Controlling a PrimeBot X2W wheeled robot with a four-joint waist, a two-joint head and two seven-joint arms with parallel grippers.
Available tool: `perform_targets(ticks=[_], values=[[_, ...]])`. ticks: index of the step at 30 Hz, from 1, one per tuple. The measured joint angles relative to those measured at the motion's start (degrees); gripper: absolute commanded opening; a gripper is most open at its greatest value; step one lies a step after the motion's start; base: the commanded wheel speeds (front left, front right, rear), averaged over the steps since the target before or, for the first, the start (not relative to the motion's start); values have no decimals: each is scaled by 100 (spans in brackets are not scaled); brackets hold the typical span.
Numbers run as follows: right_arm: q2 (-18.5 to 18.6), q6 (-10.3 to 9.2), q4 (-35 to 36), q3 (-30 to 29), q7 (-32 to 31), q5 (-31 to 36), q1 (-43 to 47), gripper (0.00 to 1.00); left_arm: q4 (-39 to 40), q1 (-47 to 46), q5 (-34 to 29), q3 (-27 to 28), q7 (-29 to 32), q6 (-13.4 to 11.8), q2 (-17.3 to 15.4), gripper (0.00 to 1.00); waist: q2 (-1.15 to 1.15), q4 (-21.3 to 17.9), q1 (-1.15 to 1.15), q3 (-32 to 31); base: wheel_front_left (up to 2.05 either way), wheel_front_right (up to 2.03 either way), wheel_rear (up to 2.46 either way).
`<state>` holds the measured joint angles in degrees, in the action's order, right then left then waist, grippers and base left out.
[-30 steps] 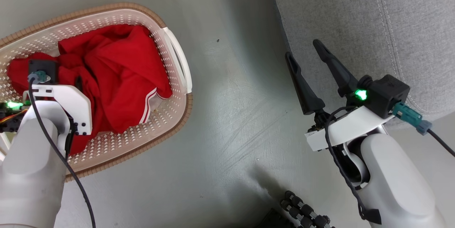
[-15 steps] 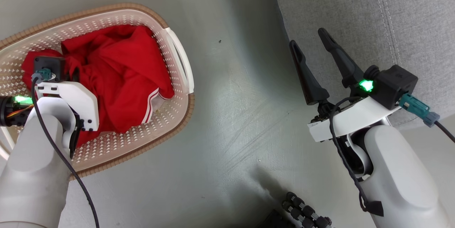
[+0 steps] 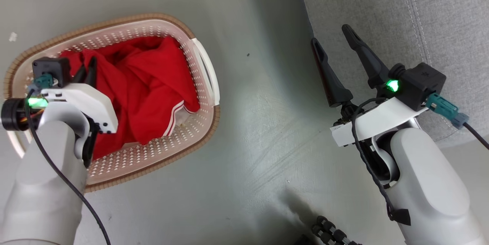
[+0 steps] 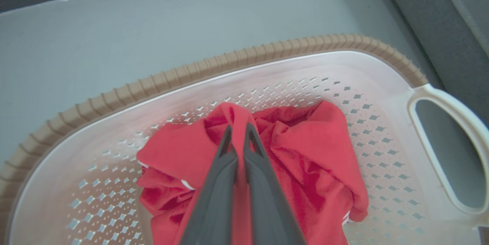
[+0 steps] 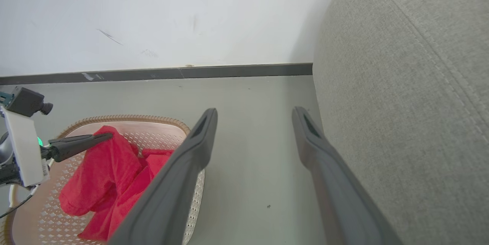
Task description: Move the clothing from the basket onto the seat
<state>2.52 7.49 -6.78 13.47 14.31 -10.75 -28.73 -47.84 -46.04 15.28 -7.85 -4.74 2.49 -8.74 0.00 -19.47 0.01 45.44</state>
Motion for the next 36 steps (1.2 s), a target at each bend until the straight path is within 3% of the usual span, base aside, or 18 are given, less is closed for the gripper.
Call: perform_targets(ticks=[14, 28, 36], values=[[4, 0, -276, -27, 5, 383, -63, 100, 130, 477, 355, 83, -550, 230, 297, 0, 0, 328, 0, -534, 0, 0, 0], [15, 0, -425, -169, 5, 639, 364, 100, 325, 869, 432, -300, -755, 407, 554, 0, 0, 731, 0, -1308, 0, 0, 0], [90, 1, -438, 467, 5, 609, 564, 100, 588, 1064, 470, -803, -795, 472, 642, 0, 0, 990, 0, -1828, 0, 0, 0]])
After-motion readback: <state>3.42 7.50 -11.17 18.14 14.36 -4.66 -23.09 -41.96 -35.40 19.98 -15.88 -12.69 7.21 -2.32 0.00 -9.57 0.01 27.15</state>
